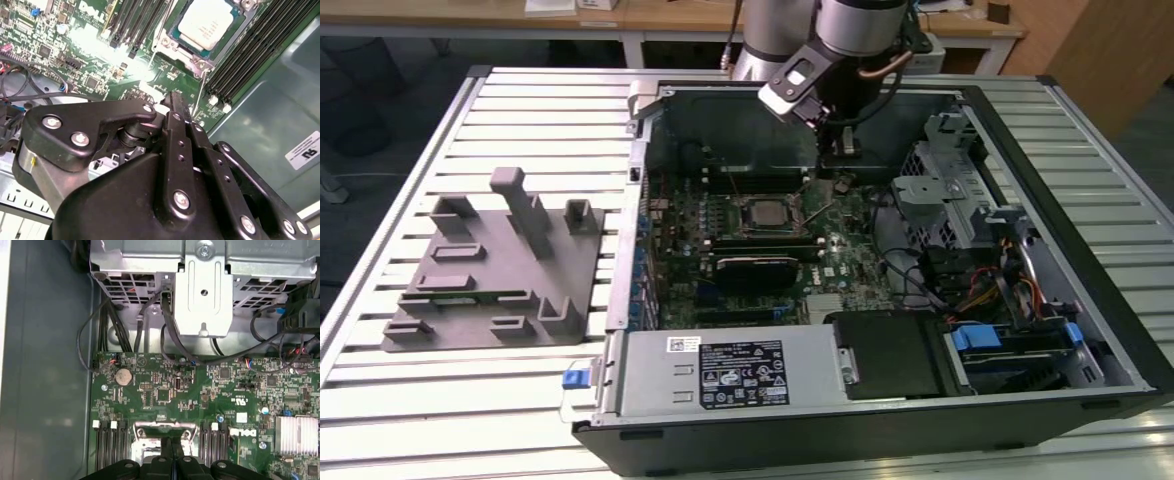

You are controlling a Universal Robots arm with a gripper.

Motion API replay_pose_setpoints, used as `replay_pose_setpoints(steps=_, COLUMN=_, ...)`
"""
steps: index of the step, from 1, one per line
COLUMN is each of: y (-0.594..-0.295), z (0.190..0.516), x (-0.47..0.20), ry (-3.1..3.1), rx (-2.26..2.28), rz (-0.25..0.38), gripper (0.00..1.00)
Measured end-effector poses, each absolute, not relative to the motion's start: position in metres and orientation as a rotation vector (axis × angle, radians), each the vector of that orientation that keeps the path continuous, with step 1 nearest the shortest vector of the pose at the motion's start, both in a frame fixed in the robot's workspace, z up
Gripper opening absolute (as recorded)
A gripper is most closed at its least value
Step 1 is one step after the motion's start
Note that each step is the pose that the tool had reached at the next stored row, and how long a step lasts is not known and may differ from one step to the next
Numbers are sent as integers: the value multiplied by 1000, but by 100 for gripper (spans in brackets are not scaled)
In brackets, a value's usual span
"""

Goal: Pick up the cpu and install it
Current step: 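Close the cpu cover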

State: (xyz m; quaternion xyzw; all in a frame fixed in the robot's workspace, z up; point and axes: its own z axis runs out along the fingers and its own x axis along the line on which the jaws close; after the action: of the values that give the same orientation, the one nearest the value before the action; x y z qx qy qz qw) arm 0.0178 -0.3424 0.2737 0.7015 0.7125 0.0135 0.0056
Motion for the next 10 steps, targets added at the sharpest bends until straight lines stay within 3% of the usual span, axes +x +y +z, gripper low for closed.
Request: replay_pose_setpoints(steps=10, y=-342, z=269, x=34, ry=2246, rx=2193, rz=28, gripper=11)
